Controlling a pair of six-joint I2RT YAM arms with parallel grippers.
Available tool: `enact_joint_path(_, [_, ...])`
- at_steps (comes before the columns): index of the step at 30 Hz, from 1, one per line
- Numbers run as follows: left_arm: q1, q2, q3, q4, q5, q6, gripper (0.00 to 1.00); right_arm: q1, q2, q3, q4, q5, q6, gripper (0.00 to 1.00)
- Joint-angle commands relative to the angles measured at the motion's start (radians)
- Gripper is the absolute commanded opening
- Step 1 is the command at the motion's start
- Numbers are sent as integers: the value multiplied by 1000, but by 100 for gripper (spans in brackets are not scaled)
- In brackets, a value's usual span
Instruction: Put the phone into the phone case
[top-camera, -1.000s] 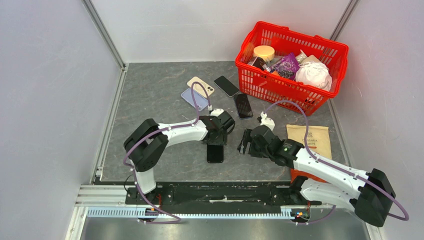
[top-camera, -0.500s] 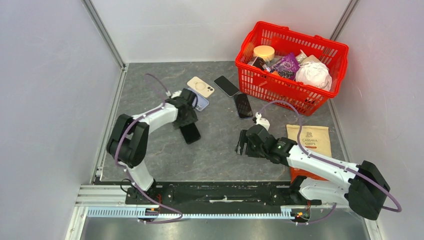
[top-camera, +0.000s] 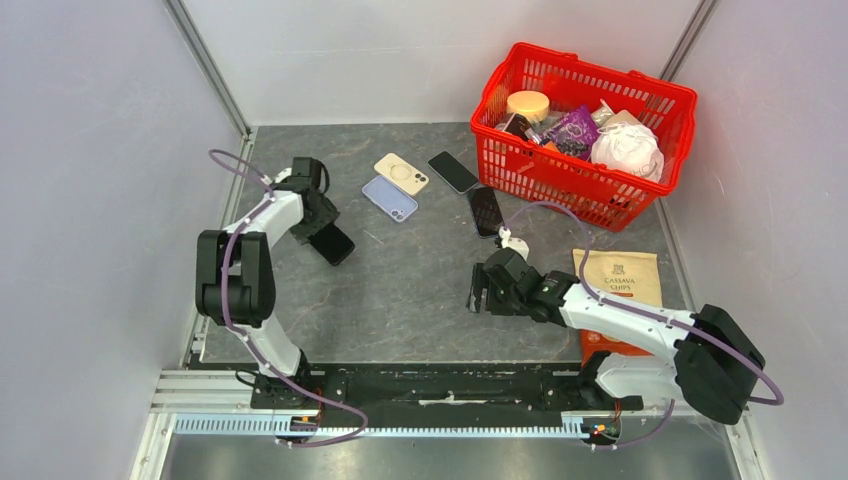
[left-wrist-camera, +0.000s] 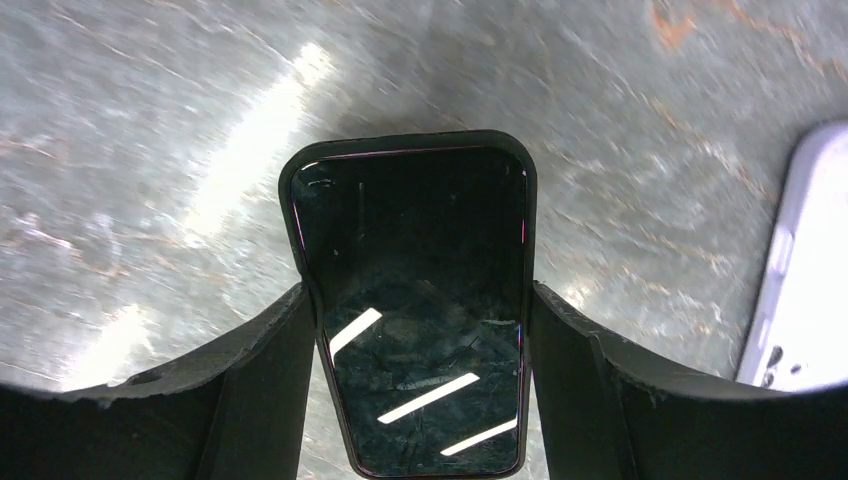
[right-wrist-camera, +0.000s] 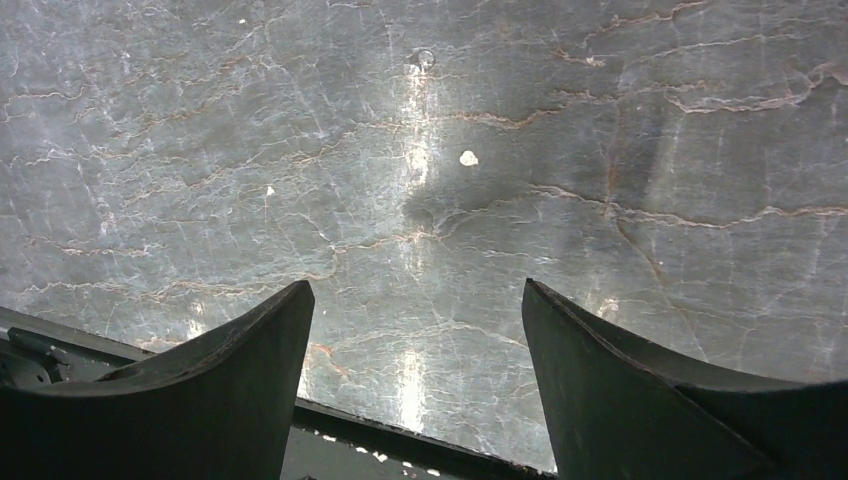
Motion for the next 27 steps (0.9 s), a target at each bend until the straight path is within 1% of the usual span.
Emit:
enact_joint_path(1, [66, -6, 48, -5, 12, 65, 36, -8, 22, 42, 48, -17, -30, 84])
enact_joint_path(4, [77, 14, 62, -15, 15, 82, 38, -12, 38, 37, 62, -28, -34, 84])
enact_joint_path(6, [78, 27, 65, -21, 19, 89, 43, -13, 49, 37, 68, -36, -35, 85])
enact_joint_path(7, [80, 32, 65, -21, 23, 92, 48, -14, 51, 37, 69, -38, -36, 86])
enact_joint_path(8, [79, 36, 64, -21, 27, 94, 58, -15, 53, 37, 70, -41, -37, 86])
enact_joint_path(9, [80, 36, 62, -21, 29, 94, 69, -15, 53, 38, 72, -43, -38, 88])
enact_joint_path(10, [80, 35, 57, -20, 30, 93, 76, -14, 53, 37, 73, -44, -39, 89])
enact_joint_path(11, [80, 30, 55, -17, 31, 93, 81, -15, 53, 38, 73, -45, -41, 90])
enact_joint_path(13, [80, 17, 52, -15, 30, 90, 87, -15, 51, 39, 73, -48, -44, 92])
enact_joint_path(17, [79, -9, 52, -15, 28, 90, 92, -16, 51, 37, 75, -46, -46, 94])
enact_joint_path(21, [76, -27, 51, -13, 50, 80, 93, -16, 55, 39, 74, -40, -42, 95])
enact_joint_path(24, [46, -49, 54, 9, 68, 45, 90, -18, 41, 37, 68, -25, -34, 94])
enact_joint_path(27, [-20, -42, 95, 15, 46, -11, 85, -21, 14, 43, 40, 8, -22, 91])
